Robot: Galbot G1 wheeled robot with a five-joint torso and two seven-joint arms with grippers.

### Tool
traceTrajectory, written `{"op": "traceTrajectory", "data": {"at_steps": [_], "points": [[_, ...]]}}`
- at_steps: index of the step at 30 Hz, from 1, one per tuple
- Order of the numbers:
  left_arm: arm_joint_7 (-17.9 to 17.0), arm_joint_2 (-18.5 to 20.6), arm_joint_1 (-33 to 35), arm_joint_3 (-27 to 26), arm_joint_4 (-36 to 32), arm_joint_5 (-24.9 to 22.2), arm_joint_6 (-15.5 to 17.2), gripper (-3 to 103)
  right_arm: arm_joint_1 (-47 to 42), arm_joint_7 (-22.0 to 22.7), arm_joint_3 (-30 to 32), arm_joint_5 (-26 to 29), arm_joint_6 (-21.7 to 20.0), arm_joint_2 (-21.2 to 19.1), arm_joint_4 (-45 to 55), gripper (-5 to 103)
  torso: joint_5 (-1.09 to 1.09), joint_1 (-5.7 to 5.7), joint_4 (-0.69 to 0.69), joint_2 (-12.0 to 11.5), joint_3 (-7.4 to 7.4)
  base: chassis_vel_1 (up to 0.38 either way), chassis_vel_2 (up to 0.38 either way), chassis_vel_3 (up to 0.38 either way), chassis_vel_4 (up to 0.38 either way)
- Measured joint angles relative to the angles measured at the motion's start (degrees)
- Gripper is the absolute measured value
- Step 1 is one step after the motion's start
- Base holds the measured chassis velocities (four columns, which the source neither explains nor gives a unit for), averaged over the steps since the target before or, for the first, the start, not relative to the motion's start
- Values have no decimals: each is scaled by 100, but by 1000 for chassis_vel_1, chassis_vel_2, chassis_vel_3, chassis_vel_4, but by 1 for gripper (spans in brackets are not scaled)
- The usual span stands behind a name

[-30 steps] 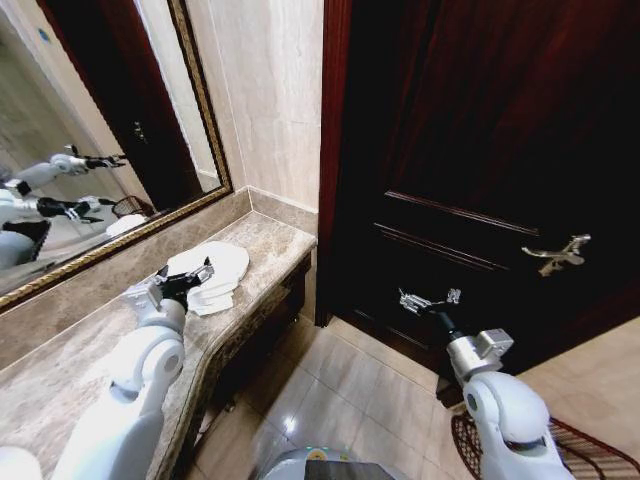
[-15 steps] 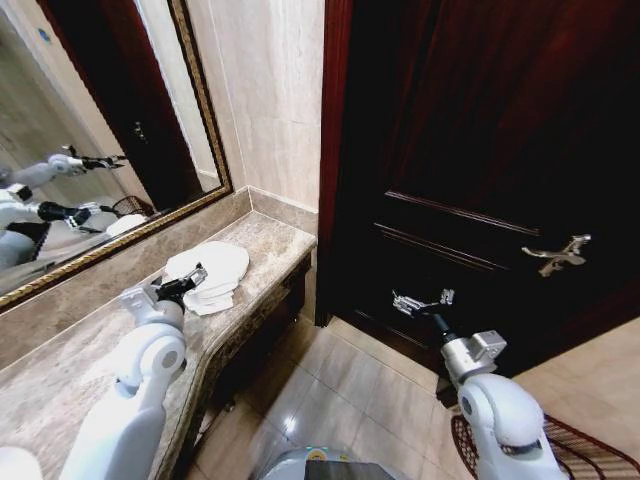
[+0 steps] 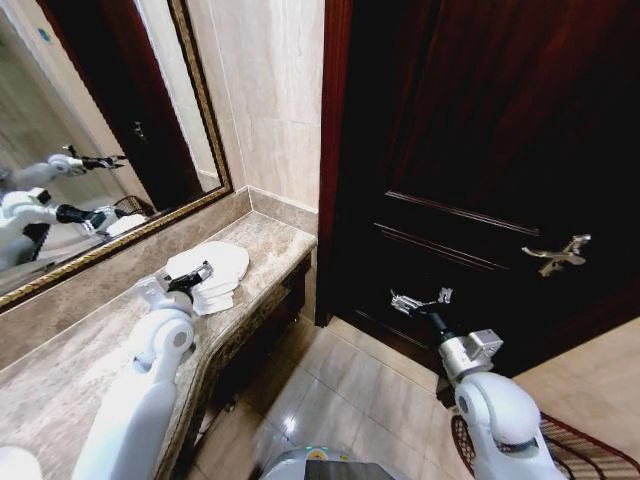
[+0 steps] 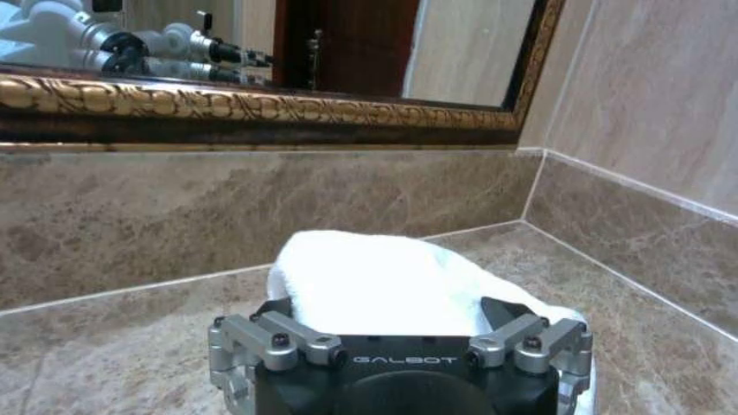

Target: Discard the used towel into the hamper.

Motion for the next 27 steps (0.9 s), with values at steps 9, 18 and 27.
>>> {"op": "traceTrajectory", "data": {"at_steps": [9,18,27], "points": [[-79,18,-285,152,312,8,6,100,36,-8,33,0,29,-21,-98,100,0,-1,1,1,0,0,0,0,0],[-455,297,-373,201,28,-540,351,100,36,-13,-16,-32,106,42,-253,100,-10,0,-7,-1,0,0,0,0,0],[-195,372,-47,-56,-126,-291,372,100,47,-25,-87,-47,145,78,-332,100,-14,1,-2,-2,0,0,0,0,0]]}}
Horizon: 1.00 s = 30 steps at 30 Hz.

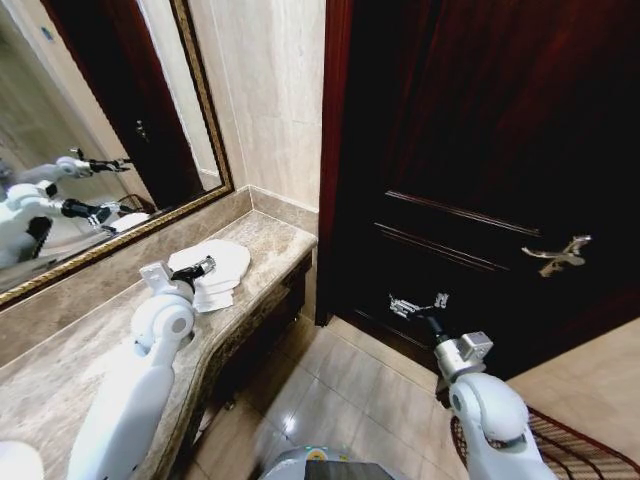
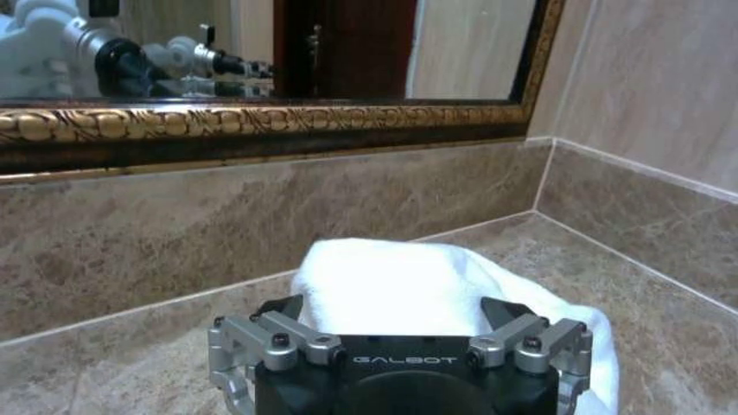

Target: Discard the used towel into the hamper.

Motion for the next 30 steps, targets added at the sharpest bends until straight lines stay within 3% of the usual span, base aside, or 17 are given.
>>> {"op": "traceTrajectory", "data": {"at_steps": [2,5,12,16,25,30], "points": [[247,-15,130,-69,-83,306,1,100,9,5,-26,3,-17,7,1,100,3,0,1,0,0,0,0,0,0],[370,80,144,-119,-147,407,61,100,0,7,-38,3,-24,25,7,100,3,0,0,0,0,0,0,0,0],[410,449,149,-174,-208,186,234,100,-44,7,24,25,-22,41,20,100,3,0,0,0,0,0,0,0,0],[332,691,146,-210,-241,-193,375,100,-56,7,65,45,-19,37,20,100,3,0,0,0,0,0,0,0,0],[-64,1367,123,-304,-297,-1633,478,100,-51,1,121,95,-3,36,-73,100,5,0,-1,1,0,0,0,0,0],[-153,1464,152,-280,-212,-1762,478,100,-30,-4,125,114,2,33,-134,100,4,0,0,1,0,0,0,0,0]]}}
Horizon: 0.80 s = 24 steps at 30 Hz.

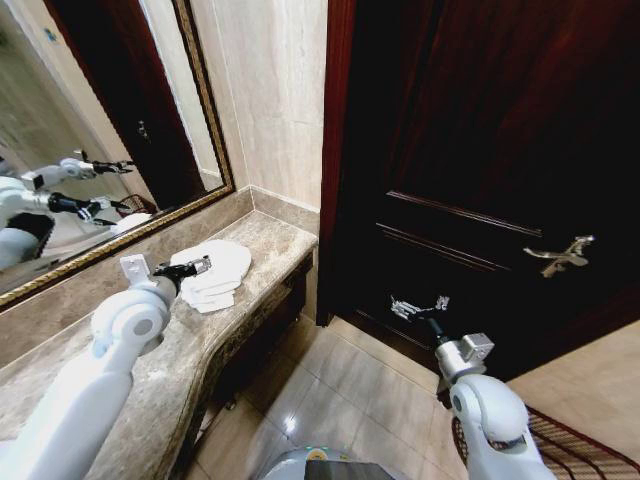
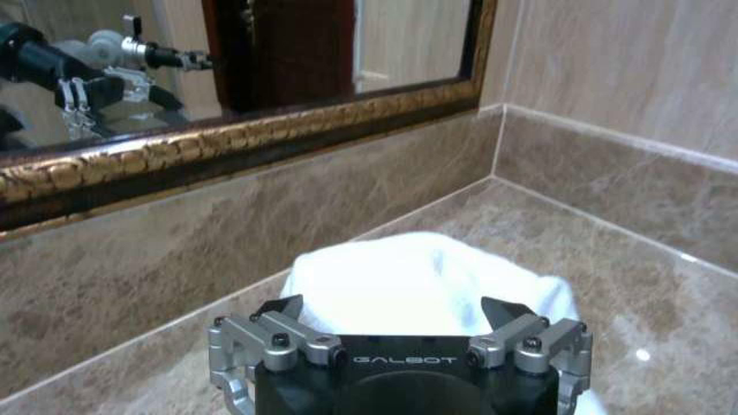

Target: Discard the used towel into the hamper.

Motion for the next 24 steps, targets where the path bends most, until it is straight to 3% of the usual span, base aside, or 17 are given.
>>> {"op": "traceTrajectory", "data": {"at_steps": [11,24], "points": [[-119,133,-150,131,282,-301,-7,100,41,-11,-92,-22,17,37,-85,100,0,0,-1,0,0,0,0,0,0],[314,106,-81,104,341,18,-13,100,21,-9,-144,-34,51,42,-46,100,0,1,1,6,3,0,0,0,0]]}}
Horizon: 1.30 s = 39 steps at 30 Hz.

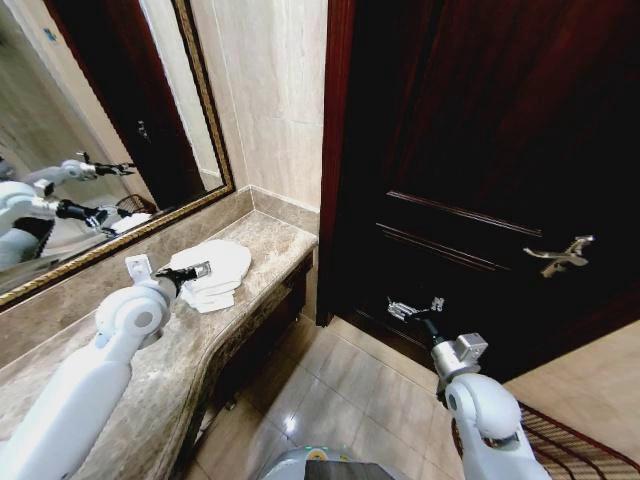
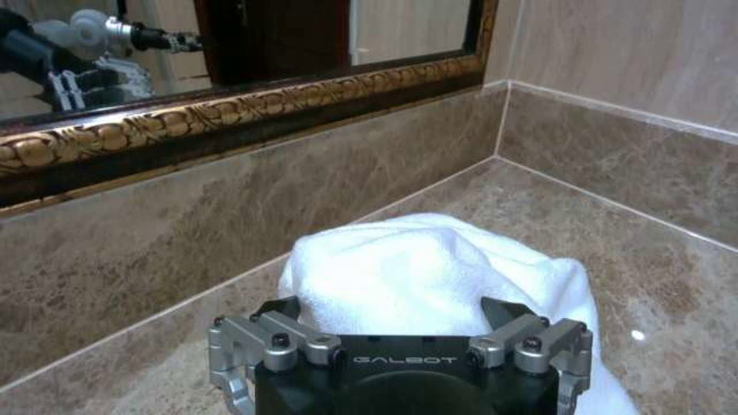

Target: Discard the used towel into the hamper.

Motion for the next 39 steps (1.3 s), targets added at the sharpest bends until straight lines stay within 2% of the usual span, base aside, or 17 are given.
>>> {"op": "traceTrajectory", "data": {"at_steps": [6,16,30,39], "points": [[67,-3,10,0,11,2,-28,100,-5,0,-6,-16,3,-6,18,100,0,53,0,118,62,0,0,0,0],[58,34,21,11,37,-154,-80,100,-12,0,-6,-33,4,-6,24,100,0,204,0,442,237,0,0,0,0],[-404,-20,16,-16,-66,-625,-9,100,-24,-11,8,-36,7,5,15,100,0,435,0,944,510,0,0,0,0],[-558,-40,44,-26,-147,-683,-5,100,-23,-15,4,-36,8,10,18,100,0,558,0,1207,649,0,0,0,0]]}}
